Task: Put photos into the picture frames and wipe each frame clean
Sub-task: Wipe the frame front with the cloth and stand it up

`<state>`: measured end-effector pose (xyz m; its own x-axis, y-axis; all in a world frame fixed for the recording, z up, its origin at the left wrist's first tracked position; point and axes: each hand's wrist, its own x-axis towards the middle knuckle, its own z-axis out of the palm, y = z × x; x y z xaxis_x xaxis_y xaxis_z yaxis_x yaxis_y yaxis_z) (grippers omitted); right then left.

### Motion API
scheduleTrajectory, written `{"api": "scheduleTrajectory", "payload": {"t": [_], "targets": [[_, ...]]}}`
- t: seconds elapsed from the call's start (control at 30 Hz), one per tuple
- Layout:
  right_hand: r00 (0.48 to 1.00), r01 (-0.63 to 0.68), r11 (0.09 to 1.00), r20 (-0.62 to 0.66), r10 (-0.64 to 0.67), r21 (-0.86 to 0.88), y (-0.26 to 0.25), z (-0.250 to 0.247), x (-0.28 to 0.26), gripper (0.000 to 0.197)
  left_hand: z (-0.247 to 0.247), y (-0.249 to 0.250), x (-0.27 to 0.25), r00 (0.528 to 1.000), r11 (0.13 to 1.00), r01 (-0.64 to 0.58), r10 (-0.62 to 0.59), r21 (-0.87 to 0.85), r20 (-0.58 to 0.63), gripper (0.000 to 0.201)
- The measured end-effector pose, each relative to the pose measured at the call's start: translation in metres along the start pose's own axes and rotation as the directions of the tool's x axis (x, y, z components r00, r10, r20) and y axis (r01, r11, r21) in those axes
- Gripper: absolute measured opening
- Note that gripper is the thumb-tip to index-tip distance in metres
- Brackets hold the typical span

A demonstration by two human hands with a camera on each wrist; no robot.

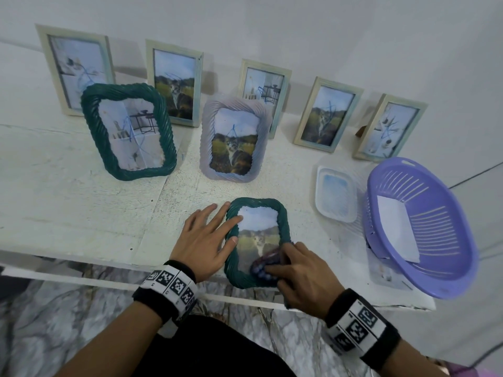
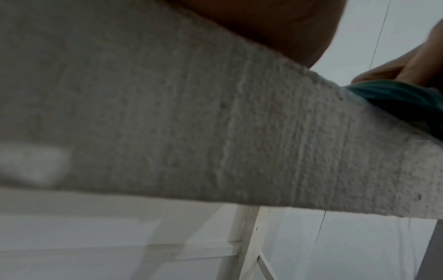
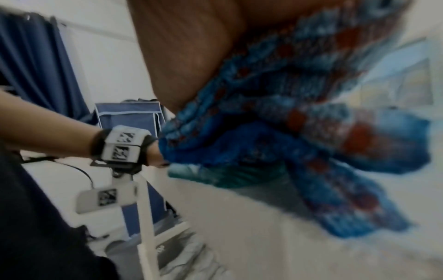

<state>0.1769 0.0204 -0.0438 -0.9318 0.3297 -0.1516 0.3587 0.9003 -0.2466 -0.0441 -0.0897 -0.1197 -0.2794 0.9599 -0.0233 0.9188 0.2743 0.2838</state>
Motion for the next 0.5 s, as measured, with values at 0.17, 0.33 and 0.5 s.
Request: {"api": "scheduleTrajectory", "payload": {"t": [0.17,0.33,0.5], "targets": [[0.978,-0.195,0.981,-0.087,0.192,-0.021,0.023,-0.002,0.019,0.036,-0.001,0.000,-0.001,1.000,1.000,-0.003,0.003,-0.012,0.005,0.052],[0.992,-0.107,0.991,-0.056,0.112,0.081,-0.010,0.009,-0.010,0.025,-0.001,0.000,-0.001,1.000,1.000,-0.003,0.004,-0.016,0.013,0.052],[0.992,-0.119,0.992,-0.031,0.120,0.035,0.002,0.004,0.012,0.030,-0.002,0.000,-0.001,1.000,1.000,-0.016,0.017,-0.015,0.019,0.052]]}}
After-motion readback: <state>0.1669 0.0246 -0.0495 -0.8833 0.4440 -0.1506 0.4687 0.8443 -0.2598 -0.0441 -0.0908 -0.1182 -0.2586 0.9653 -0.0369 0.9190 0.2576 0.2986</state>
